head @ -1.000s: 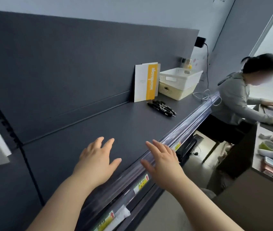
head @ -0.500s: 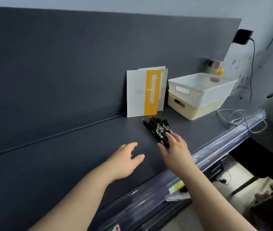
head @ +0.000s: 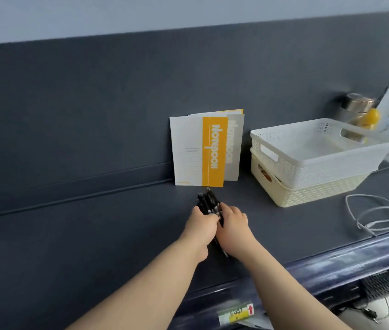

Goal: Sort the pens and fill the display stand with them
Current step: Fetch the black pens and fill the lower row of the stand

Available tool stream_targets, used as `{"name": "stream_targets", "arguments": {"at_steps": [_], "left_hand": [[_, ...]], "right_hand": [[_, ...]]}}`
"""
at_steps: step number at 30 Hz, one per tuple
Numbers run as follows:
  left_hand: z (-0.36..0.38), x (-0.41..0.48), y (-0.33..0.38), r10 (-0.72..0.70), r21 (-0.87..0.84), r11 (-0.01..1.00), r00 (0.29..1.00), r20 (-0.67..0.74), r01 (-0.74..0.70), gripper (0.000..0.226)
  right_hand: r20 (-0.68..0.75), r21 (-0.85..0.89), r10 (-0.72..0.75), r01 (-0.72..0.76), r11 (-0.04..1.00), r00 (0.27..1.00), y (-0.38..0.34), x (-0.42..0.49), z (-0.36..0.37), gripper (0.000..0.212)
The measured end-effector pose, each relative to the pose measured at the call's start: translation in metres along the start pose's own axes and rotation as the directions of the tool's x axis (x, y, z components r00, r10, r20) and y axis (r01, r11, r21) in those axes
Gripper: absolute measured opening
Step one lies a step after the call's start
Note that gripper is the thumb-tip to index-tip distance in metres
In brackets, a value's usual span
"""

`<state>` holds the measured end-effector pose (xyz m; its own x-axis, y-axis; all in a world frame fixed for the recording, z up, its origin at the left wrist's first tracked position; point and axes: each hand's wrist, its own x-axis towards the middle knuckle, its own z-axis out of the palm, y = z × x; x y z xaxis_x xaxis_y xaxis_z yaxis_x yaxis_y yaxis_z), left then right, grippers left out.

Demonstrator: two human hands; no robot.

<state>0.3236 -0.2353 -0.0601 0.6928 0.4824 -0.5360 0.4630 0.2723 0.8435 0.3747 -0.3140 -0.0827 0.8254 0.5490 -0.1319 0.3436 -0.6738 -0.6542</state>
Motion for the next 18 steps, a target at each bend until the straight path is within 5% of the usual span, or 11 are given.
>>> {"name": "stream_targets", "arguments": {"at_steps": [5,10,18], "left_hand": [[0.003,-0.007,0.004,-0.078,-0.255,0.965,0.996,-0.037,0.066,0.023],[-0.024,-0.026,0.003,-0.074,-0.473,0.88,0.996,-0.053,0.041,0.017],[-0.113,-0.085,-0.011,0.054,-0.624,0.777,0.996,-0.071,-0.086,0.018]], "right_hand": [[0.054,0.299,-0.039,0.021,0.954,0.998,-0.006,0.004,0.002,0.013],[0.076,0.411,-0.163,0.119,0.904,0.984,-0.032,-0.015,0.014,0.034],[0.009,0.399,-0.385,0.35,0.848,0.923,-0.107,-0.065,0.06,0.039]]}}
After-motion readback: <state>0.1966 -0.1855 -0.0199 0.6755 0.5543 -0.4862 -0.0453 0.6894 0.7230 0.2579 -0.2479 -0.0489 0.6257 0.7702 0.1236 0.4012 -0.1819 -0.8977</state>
